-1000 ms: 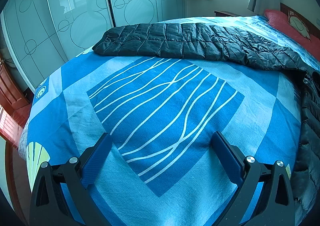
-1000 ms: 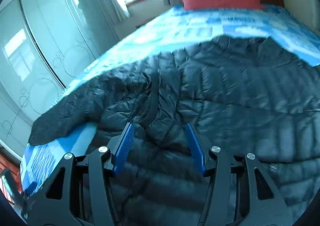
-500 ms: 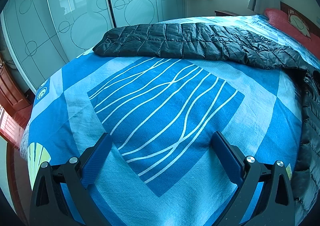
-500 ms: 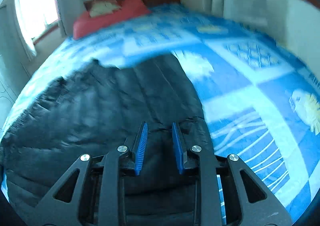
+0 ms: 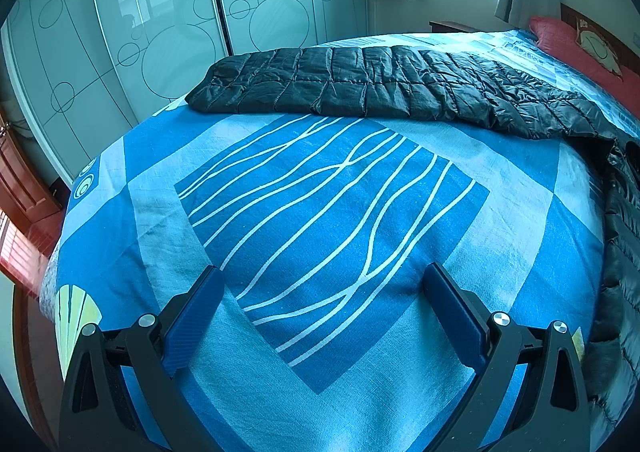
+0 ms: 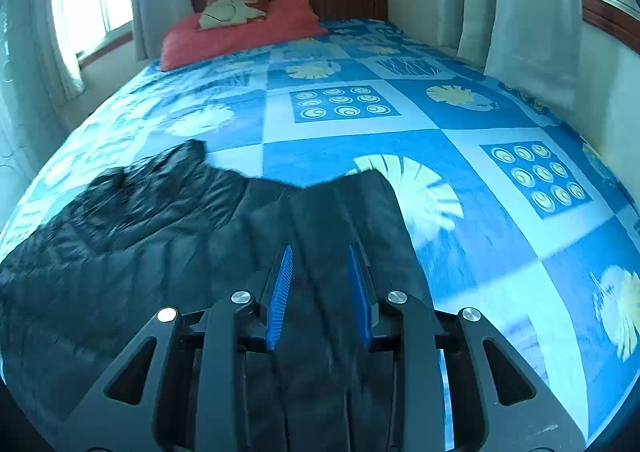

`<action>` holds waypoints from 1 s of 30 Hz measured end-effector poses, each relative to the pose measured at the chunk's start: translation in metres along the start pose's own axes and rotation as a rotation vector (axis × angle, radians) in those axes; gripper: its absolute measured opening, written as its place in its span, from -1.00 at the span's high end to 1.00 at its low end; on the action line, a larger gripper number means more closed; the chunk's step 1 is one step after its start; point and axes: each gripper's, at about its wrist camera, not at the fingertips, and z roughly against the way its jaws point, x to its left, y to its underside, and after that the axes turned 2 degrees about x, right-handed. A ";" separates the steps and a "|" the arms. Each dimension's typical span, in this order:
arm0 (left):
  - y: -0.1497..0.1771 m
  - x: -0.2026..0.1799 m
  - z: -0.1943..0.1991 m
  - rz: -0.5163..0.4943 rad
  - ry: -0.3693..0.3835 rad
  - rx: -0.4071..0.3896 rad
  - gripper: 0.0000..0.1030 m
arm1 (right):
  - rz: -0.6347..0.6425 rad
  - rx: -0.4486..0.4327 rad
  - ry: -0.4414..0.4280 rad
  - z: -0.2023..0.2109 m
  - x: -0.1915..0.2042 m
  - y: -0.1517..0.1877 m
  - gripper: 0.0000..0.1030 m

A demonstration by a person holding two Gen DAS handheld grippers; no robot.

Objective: Fold large clothes

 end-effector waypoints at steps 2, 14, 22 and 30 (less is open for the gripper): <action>0.000 0.000 0.000 0.000 0.000 0.000 -0.93 | -0.006 0.079 0.021 -0.032 -0.002 0.001 0.38; -0.001 0.000 0.000 -0.003 -0.004 -0.001 -0.93 | 0.028 -0.015 -0.017 0.015 0.013 0.037 0.20; 0.000 0.000 0.000 0.000 0.000 -0.001 -0.93 | 0.011 0.049 -0.033 0.016 0.015 0.061 0.19; -0.001 0.001 -0.001 0.001 0.000 -0.002 -0.93 | 0.010 0.087 -0.107 0.051 0.032 0.093 0.07</action>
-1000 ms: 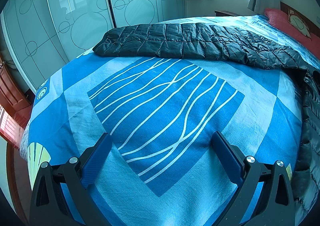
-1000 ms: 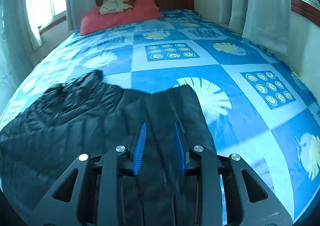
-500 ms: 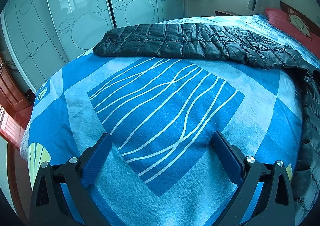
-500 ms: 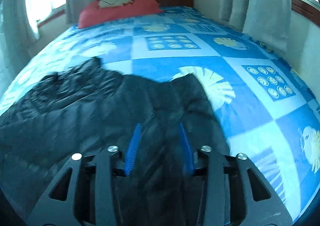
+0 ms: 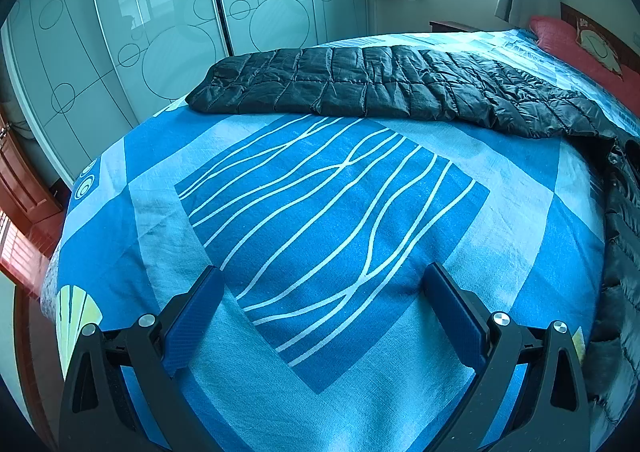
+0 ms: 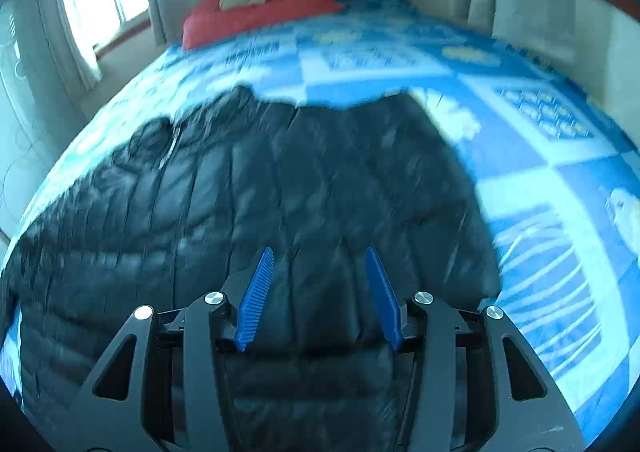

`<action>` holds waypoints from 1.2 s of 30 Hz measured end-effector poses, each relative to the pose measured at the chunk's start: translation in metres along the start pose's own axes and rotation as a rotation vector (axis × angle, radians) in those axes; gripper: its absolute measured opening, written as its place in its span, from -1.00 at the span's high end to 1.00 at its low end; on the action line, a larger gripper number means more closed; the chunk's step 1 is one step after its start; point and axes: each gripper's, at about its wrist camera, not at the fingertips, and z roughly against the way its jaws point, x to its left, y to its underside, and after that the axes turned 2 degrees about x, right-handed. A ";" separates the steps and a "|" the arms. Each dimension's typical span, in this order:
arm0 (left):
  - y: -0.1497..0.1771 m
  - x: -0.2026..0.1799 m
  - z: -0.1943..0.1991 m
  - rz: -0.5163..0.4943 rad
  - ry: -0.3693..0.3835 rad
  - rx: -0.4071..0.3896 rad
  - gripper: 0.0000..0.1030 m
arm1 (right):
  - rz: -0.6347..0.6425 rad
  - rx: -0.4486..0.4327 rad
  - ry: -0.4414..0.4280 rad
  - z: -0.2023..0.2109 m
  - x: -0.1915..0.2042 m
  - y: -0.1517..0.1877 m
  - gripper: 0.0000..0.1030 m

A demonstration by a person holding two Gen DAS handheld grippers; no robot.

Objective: Fold large clothes

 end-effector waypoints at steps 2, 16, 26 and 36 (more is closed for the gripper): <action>0.000 0.000 0.000 0.001 0.002 0.001 -0.93 | 0.032 0.016 0.036 -0.012 0.003 0.007 0.06; -0.004 0.002 -0.001 0.005 0.014 0.038 -0.93 | 0.065 -0.031 0.057 -0.021 0.005 0.021 0.03; -0.025 0.042 0.002 0.069 0.165 0.040 -0.91 | 0.071 -0.034 0.063 -0.021 0.006 0.021 0.03; -0.085 0.132 -0.054 0.368 0.337 0.029 -0.90 | 0.084 -0.040 0.082 -0.019 0.009 0.021 0.03</action>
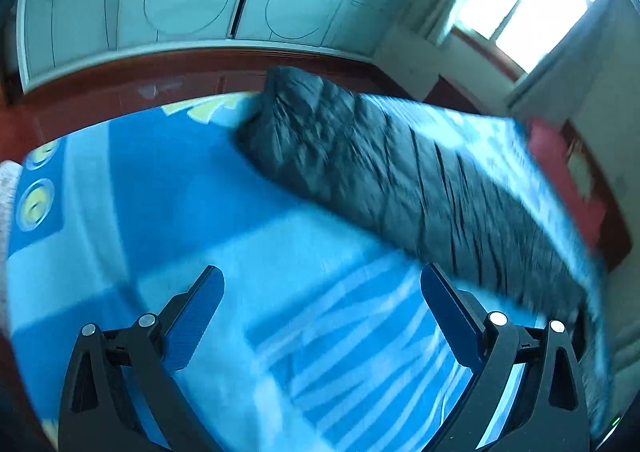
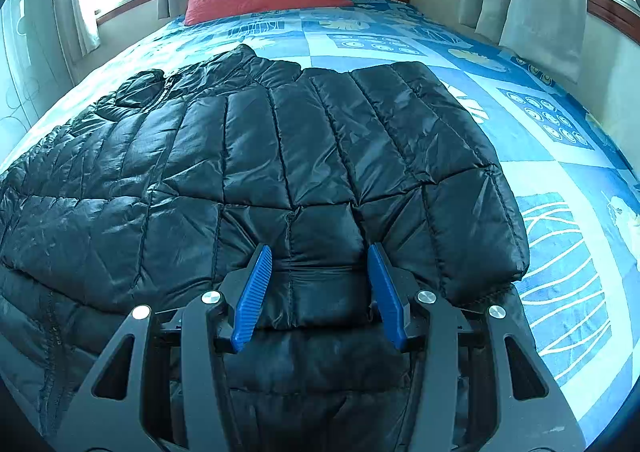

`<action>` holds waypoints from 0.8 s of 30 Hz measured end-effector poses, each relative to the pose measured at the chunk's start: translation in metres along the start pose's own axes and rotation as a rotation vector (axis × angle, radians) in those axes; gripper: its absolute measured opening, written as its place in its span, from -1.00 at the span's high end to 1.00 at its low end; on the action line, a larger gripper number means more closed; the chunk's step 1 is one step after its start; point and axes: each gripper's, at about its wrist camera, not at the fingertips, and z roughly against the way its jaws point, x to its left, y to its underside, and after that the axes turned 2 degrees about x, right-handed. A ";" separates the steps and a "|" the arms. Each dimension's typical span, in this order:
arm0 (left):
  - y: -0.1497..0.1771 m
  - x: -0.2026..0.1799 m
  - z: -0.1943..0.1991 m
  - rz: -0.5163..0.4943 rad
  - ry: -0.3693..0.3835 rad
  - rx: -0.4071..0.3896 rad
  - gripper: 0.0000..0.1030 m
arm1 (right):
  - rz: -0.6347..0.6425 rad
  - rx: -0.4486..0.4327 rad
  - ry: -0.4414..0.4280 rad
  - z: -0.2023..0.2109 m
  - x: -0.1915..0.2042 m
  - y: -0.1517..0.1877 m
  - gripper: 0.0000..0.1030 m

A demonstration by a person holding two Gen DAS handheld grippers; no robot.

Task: Fold large clothes
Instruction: 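Grasp the other jacket sleeve with the left tool and lift it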

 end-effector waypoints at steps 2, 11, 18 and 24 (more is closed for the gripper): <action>-0.014 0.004 -0.009 0.019 0.015 -0.009 -0.90 | 0.005 0.000 0.005 0.000 0.000 0.000 0.03; -0.043 0.008 -0.032 0.009 0.049 -0.058 -0.88 | 0.016 -0.004 0.024 0.001 0.003 0.000 0.03; -0.052 0.024 -0.031 0.072 0.048 -0.079 -0.02 | 0.016 -0.004 0.022 0.001 0.002 0.000 0.03; -0.059 0.025 -0.034 0.079 -0.013 -0.085 0.68 | 0.016 -0.004 0.023 0.001 0.003 0.001 0.03</action>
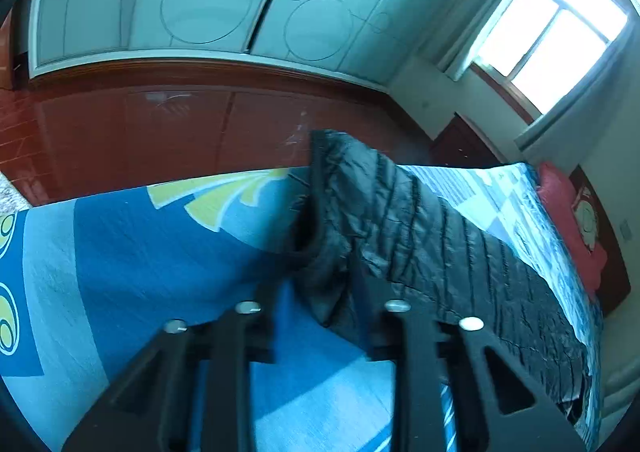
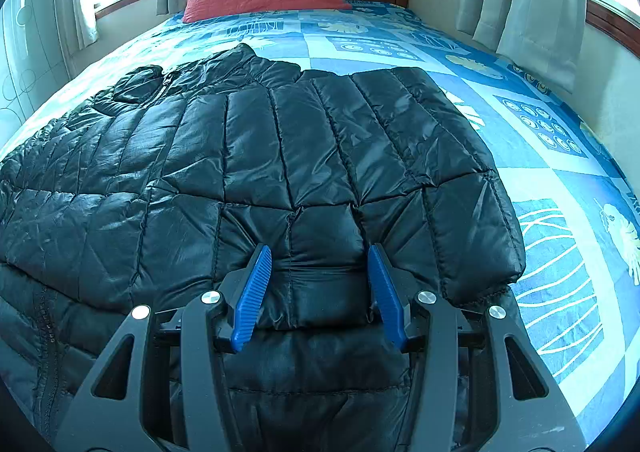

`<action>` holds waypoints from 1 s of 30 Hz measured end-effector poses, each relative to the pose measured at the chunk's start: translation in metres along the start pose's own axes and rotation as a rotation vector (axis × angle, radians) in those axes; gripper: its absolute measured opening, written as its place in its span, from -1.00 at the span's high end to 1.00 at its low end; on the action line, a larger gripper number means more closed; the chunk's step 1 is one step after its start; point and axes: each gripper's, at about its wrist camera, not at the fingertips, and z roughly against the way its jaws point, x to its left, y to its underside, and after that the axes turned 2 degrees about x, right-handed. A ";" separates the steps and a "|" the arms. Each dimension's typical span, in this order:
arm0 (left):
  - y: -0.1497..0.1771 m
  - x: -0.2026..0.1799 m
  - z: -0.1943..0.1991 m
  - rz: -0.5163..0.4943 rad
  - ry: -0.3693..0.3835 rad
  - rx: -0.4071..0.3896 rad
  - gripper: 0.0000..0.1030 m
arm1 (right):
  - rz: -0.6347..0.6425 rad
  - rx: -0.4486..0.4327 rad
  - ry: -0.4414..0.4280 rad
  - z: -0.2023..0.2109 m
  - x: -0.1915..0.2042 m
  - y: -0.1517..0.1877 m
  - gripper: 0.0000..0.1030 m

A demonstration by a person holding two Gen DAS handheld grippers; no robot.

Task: Fold large clothes
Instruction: 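Grasp the other jacket sleeve with the left tool and lift it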

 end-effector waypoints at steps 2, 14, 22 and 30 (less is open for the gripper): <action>-0.004 0.004 -0.001 0.009 0.007 0.000 0.78 | 0.001 0.000 0.001 0.000 0.000 0.000 0.03; 0.015 -0.102 0.045 -0.228 0.130 -0.106 0.90 | -0.001 -0.002 -0.001 0.000 -0.001 0.000 0.03; 0.082 -0.234 0.072 -0.465 0.300 -0.068 0.90 | -0.016 -0.005 -0.018 0.000 -0.006 -0.002 0.03; 0.179 -0.332 0.069 -0.651 0.375 0.032 0.90 | -0.028 -0.008 -0.031 -0.002 -0.011 -0.003 0.02</action>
